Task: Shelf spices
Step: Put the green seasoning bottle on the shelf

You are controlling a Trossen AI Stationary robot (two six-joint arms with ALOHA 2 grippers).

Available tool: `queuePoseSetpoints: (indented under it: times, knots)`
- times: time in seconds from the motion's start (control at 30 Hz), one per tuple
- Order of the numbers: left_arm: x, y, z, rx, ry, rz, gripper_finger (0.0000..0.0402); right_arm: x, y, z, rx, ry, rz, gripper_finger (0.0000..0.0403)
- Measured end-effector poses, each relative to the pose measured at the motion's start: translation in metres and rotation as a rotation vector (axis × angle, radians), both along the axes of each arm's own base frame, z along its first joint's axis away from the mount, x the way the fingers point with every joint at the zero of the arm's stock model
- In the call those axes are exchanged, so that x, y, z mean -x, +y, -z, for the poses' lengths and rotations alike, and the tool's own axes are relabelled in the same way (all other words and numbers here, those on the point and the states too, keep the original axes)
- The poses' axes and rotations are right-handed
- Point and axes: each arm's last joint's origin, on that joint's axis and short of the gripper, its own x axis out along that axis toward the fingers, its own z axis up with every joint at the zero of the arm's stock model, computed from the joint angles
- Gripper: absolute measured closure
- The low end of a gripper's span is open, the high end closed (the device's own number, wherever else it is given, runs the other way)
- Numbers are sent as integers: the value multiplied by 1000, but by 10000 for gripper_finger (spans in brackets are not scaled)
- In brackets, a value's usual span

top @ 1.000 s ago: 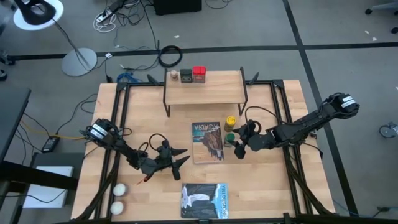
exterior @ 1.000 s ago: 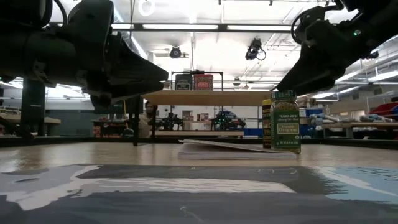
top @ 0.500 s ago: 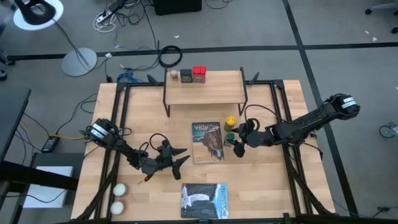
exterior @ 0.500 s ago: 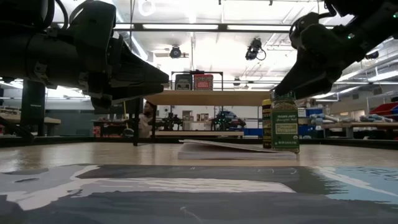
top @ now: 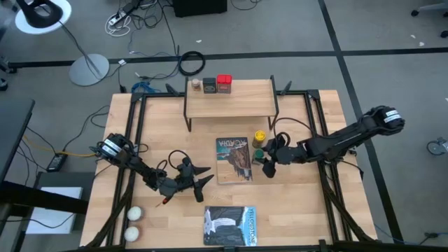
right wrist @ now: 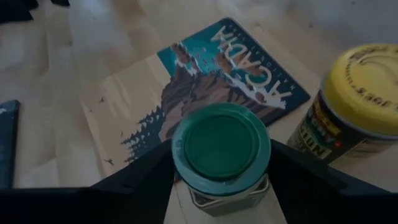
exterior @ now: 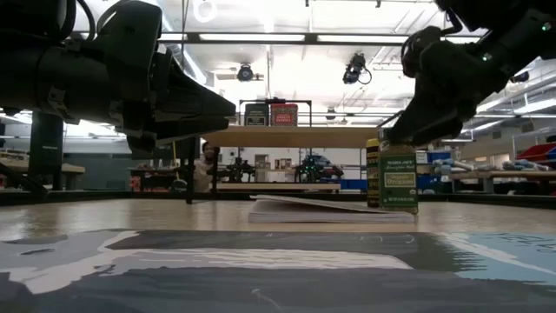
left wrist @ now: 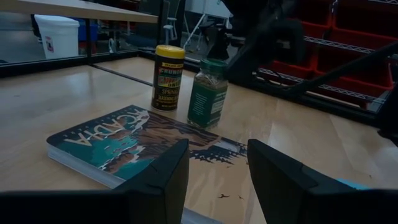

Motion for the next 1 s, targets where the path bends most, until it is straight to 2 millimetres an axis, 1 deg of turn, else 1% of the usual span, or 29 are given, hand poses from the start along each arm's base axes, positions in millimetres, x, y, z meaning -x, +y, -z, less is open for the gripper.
queuePoseSetpoints:
  times: [0.23,0.5,0.8,1.0]
  knots:
    - [0,0,0,1,-1,0,235,-9,1,6,6,-7,-18,174]
    - [0,0,1,8,1,-2,235,-11,6,6,7,-24,-71,203]
    - [0,0,1,9,1,-3,235,-13,12,3,19,-70,-101,209]
    - [0,0,1,9,1,-3,235,-17,14,-5,49,-139,-122,213]
